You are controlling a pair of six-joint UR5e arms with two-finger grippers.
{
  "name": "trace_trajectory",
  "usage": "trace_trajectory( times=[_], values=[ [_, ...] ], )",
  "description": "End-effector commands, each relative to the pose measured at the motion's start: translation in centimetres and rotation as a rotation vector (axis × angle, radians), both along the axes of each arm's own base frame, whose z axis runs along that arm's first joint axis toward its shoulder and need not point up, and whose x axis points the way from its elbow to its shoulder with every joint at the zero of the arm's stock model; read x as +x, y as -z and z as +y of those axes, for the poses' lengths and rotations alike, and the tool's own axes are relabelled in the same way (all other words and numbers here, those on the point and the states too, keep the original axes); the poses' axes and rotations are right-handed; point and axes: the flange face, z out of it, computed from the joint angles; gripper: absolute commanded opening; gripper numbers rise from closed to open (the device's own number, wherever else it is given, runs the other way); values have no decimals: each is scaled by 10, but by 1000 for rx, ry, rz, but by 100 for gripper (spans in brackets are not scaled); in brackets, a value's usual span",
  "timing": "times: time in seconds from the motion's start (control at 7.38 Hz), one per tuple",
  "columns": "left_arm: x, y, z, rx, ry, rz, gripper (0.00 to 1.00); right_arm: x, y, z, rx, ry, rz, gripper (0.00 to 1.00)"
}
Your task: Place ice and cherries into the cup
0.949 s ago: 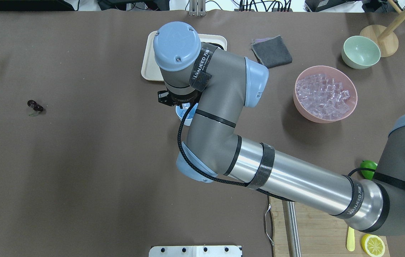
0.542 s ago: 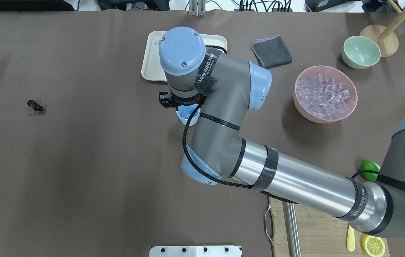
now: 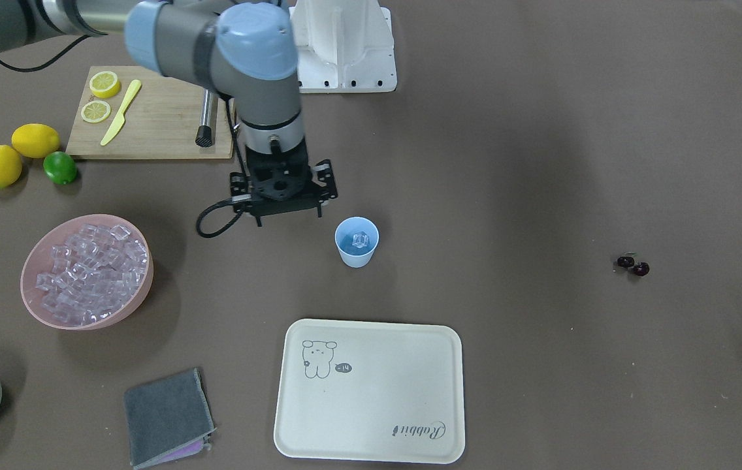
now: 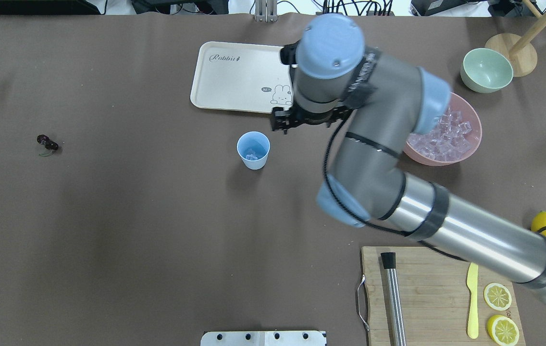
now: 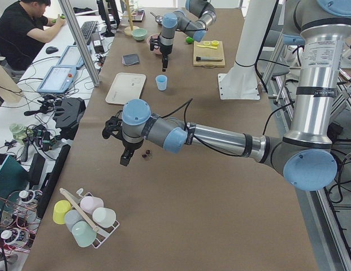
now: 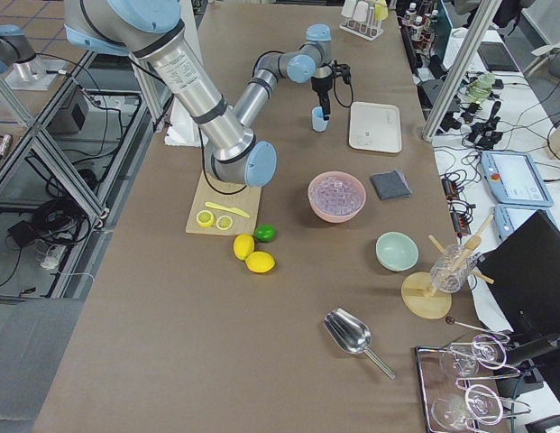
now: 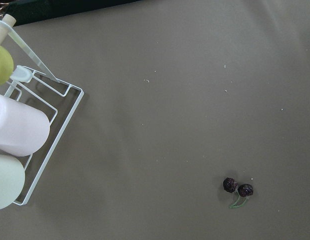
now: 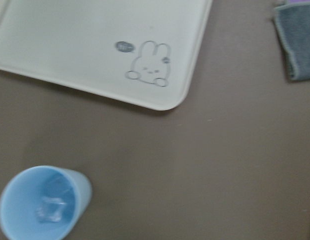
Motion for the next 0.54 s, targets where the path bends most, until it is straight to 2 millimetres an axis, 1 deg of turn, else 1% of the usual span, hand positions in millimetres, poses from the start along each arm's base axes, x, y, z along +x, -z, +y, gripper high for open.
trace_trajectory(
  times=[0.0, 0.14, 0.41],
  values=[
    [58, 3, -3, -31, -7, -27, 98, 170, -110, -44, -60, 53, -21, 100],
    [69, 4, -2, -42, -2, -25, 98, 249, -153, -63, -68, 40, -21, 100],
    [84, 0, -1, -46, -28, -24, 98, 398, -217, -82, -58, -11, -52, 100]
  ],
)
